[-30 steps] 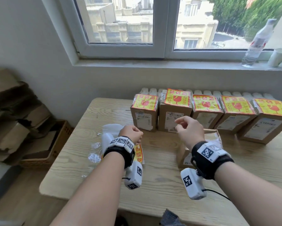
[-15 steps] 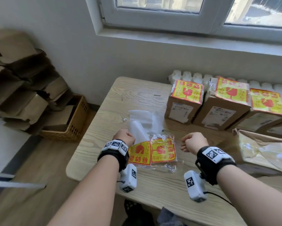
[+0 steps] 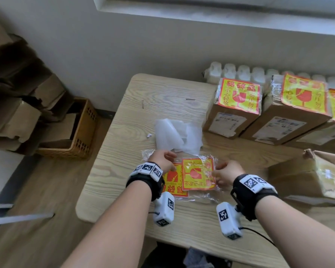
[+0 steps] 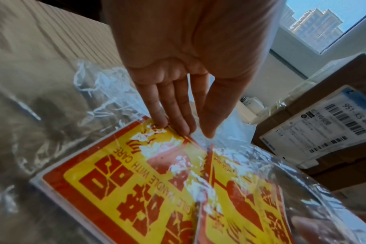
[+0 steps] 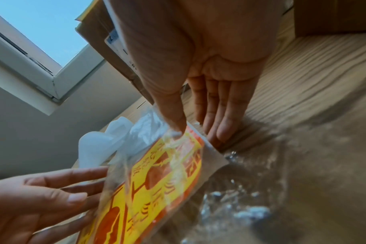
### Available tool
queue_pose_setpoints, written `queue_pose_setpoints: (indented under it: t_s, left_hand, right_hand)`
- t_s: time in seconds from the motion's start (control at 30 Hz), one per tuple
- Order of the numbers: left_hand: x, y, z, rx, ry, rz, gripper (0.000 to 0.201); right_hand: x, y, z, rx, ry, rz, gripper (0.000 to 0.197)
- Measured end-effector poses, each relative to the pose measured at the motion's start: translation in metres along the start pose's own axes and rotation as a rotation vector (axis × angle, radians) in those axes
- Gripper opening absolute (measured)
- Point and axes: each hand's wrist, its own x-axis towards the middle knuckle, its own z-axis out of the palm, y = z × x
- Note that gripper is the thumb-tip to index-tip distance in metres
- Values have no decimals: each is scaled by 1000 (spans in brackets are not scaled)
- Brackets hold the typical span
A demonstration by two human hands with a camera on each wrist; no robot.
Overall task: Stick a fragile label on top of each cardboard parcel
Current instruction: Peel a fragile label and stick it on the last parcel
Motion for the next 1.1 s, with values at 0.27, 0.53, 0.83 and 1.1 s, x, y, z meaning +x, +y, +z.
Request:
queue_pose_setpoints:
  t_s: [0.27,0.53,0.83,1.1]
  left_hand:
    - [8,1,2,-5,-6,3,38]
    - [10,0,4,37,-10,-8,40]
    - [11,0,5,35,3,-8,37]
    - [14,-1,5,44,3,-4,31]
  right_hand:
    - [1,-6,9,-130,-6,-14,26]
    - [10,-3,10,-5,55,9,23]
    - [8,-15,14,242,4,89,29]
    - [4,-18,10,251,-241,107,15]
